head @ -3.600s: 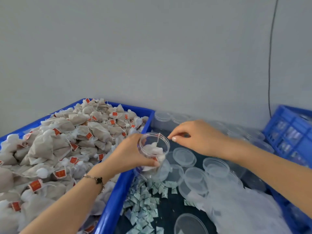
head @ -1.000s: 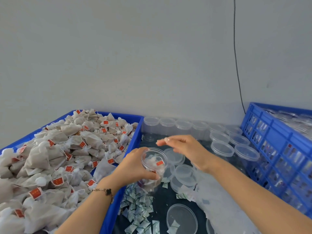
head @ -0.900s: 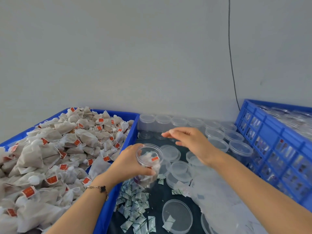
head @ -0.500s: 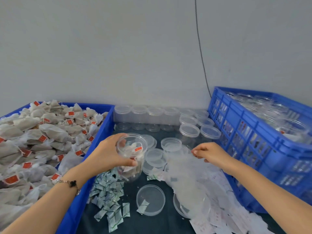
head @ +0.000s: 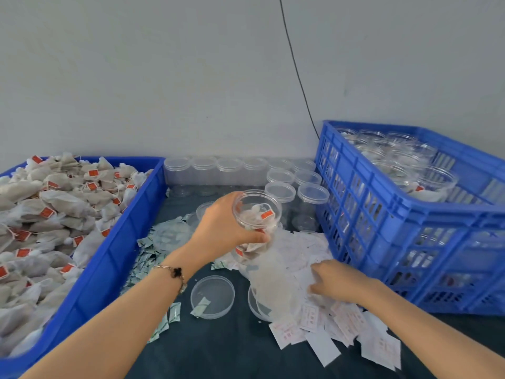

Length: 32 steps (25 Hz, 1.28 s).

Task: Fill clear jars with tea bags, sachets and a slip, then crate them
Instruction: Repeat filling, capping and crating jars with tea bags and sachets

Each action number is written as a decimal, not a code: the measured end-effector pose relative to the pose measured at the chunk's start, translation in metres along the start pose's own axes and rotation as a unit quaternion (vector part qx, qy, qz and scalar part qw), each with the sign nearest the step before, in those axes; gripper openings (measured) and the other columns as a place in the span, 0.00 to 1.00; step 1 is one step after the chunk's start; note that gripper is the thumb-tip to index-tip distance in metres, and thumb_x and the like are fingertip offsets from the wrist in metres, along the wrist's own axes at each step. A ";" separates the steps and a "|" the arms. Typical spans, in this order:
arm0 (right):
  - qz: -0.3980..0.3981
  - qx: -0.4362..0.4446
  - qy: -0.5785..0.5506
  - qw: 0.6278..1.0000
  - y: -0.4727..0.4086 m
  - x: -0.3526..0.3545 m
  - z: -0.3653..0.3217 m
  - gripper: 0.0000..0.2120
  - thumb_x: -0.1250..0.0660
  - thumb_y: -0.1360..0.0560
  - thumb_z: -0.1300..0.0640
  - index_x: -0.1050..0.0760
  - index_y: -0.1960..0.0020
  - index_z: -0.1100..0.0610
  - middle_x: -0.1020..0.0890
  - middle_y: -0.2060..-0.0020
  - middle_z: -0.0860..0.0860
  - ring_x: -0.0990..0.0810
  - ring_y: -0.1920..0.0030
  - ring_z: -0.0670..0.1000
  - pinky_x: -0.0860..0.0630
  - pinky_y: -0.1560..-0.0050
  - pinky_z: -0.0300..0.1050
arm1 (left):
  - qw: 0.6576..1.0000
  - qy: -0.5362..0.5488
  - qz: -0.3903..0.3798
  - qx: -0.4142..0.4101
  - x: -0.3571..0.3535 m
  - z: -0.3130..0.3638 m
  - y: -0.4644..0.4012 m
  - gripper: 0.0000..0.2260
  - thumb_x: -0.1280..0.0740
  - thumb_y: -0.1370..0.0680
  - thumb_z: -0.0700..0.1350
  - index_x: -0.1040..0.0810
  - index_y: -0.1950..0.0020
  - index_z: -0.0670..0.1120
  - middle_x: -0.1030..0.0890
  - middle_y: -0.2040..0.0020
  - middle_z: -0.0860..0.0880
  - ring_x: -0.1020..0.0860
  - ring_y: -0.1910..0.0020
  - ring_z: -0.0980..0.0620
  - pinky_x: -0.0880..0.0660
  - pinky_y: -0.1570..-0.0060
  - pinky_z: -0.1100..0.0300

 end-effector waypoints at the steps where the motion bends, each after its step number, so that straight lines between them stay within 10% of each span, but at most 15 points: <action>1: 0.000 0.003 0.025 1.000 0.001 -0.007 0.000 0.12 0.39 0.24 0.46 0.32 0.54 0.55 0.28 0.57 0.48 0.28 0.58 0.49 0.36 0.67 0.42 | 1.000 -0.002 -0.009 0.000 -0.008 0.004 0.000 0.42 0.20 0.44 0.59 0.29 0.34 0.52 0.24 0.42 0.58 0.25 0.43 0.57 0.32 0.49 0.64; 8: 0.093 0.007 0.103 0.990 0.012 -0.022 0.001 0.12 0.42 0.26 0.69 0.31 0.46 0.55 0.23 0.56 0.52 0.21 0.51 0.55 0.27 0.60 0.46 | 0.999 0.006 -0.044 -0.013 -0.042 0.028 -0.001 0.41 0.20 0.44 0.59 0.29 0.34 0.53 0.25 0.45 0.61 0.26 0.46 0.59 0.32 0.55 0.70; 11: 0.219 -0.015 -0.056 0.974 0.024 0.003 0.007 0.16 0.45 0.22 0.65 0.27 0.39 0.53 0.18 0.57 0.51 0.21 0.63 0.49 0.23 0.60 0.45 | 0.998 -0.004 -0.056 -0.016 -0.049 0.031 -0.002 0.42 0.20 0.43 0.59 0.31 0.32 0.53 0.25 0.42 0.59 0.26 0.44 0.58 0.32 0.51 0.66; 15: 0.486 0.054 -0.321 0.811 0.059 0.084 0.006 0.06 0.36 0.23 0.60 0.25 0.53 0.49 0.19 0.62 0.41 0.22 0.68 0.38 0.25 0.67 0.32 | 0.997 -0.032 -0.061 -0.031 -0.051 0.035 -0.002 0.43 0.20 0.42 0.58 0.33 0.30 0.54 0.27 0.41 0.59 0.29 0.44 0.58 0.33 0.49 0.66; 17: 0.457 0.098 -0.481 0.741 0.071 0.111 -0.001 0.08 0.35 0.25 0.61 0.24 0.57 0.48 0.19 0.61 0.41 0.18 0.63 0.40 0.23 0.66 0.33 | 0.995 -0.048 -0.072 -0.043 -0.050 0.040 -0.001 0.44 0.20 0.41 0.57 0.35 0.28 0.54 0.30 0.41 0.59 0.31 0.44 0.59 0.35 0.50 0.68; 22: 0.331 0.096 -0.372 0.862 0.071 0.114 -0.024 0.07 0.32 0.27 0.57 0.25 0.58 0.46 0.17 0.66 0.42 0.21 0.67 0.35 0.29 0.69 0.30 | 0.992 -0.045 -0.098 -0.068 -0.050 0.055 0.002 0.44 0.20 0.43 0.58 0.32 0.30 0.54 0.25 0.40 0.57 0.26 0.41 0.56 0.26 0.44 0.58; 27: 0.334 0.119 -0.318 0.879 0.078 0.109 -0.028 0.05 0.29 0.27 0.56 0.20 0.53 0.48 0.21 0.63 0.38 0.24 0.61 0.32 0.31 0.59 0.24 | 0.990 -0.033 -0.111 -0.077 -0.045 0.062 0.008 0.44 0.20 0.43 0.56 0.32 0.29 0.56 0.24 0.39 0.60 0.26 0.40 0.60 0.28 0.43 0.63; 32: 0.417 0.143 -0.226 0.869 0.107 0.133 -0.019 0.05 0.30 0.27 0.59 0.18 0.53 0.51 0.22 0.62 0.38 0.26 0.55 0.37 0.32 0.53 0.28 | 0.991 0.029 -0.066 -0.115 -0.024 0.100 0.005 0.30 0.18 0.44 0.53 0.28 0.49 0.70 0.20 0.52 0.62 0.22 0.54 0.63 0.25 0.57 0.68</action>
Point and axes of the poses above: each hand's wrist, its own y-axis away from the middle knuckle, its own x-axis out of the back of the hand, z = x × y, the point moved 2 cm from there along -y, towards the middle knuckle
